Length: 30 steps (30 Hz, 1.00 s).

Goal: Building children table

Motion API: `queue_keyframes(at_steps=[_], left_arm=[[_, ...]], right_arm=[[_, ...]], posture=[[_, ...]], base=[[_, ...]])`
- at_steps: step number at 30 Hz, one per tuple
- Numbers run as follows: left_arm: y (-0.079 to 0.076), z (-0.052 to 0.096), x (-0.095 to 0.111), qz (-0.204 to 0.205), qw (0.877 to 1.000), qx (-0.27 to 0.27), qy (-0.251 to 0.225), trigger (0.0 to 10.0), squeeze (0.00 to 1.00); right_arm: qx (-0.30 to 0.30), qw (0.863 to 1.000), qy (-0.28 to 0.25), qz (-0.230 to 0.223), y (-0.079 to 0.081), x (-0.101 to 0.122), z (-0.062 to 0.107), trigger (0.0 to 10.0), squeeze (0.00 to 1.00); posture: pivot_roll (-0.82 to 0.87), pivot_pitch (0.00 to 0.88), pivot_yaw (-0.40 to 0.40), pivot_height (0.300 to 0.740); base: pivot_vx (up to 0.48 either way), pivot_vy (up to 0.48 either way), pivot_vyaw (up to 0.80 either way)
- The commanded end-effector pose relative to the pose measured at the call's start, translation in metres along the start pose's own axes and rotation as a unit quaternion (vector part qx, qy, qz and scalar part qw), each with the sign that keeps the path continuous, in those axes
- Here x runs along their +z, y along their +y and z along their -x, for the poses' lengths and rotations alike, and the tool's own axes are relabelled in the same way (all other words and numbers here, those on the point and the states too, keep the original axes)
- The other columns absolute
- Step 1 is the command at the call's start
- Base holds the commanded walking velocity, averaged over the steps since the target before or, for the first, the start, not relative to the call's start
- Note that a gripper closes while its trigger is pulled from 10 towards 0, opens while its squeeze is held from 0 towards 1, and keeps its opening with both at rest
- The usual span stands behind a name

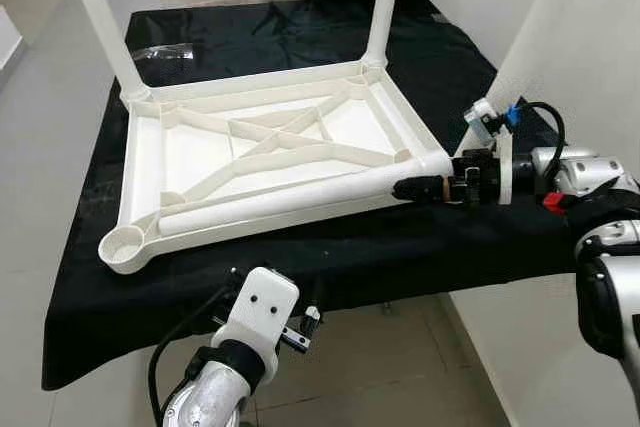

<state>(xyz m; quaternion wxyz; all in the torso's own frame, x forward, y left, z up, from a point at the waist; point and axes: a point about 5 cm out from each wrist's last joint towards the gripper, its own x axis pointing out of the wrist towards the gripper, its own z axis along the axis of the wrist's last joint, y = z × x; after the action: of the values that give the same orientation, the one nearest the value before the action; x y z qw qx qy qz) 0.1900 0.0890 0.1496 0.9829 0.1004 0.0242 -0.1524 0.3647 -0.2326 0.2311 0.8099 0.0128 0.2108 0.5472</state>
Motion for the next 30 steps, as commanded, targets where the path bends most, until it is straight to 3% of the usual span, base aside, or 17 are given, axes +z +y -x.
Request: queue_keyframes(at_steps=[1,15,28,30], left_arm=[[-0.001,-0.001,-0.005,-0.003,1.000,0.002,0.011,10.0,0.00],[-0.001,-0.003,-0.006,-0.008,1.000,0.005,0.007,10.0,0.00],[0.001,-0.008,-0.005,-0.010,1.000,0.004,0.000,10.0,0.00],[0.002,-0.008,-0.005,-0.004,1.000,0.003,0.000,10.0,0.00]], right_arm=[[0.012,1.000,0.004,0.010,0.002,0.005,0.000,0.0,0.00],[0.016,1.000,-0.009,0.014,0.002,0.009,0.004,0.0,0.00],[0.022,0.992,-0.123,0.034,0.011,0.045,0.039,0.0,0.00],[0.031,0.986,-0.160,0.024,0.013,0.050,0.044,0.0,0.00]], posture=[[0.12,0.137,-0.065,0.740],[0.11,0.119,-0.068,0.740],[0.11,0.110,-0.065,0.740],[0.10,0.107,-0.067,0.740]], base=[[0.000,0.000,0.00],[0.000,0.000,0.00],[0.000,0.000,0.00],[0.000,0.000,0.00]])
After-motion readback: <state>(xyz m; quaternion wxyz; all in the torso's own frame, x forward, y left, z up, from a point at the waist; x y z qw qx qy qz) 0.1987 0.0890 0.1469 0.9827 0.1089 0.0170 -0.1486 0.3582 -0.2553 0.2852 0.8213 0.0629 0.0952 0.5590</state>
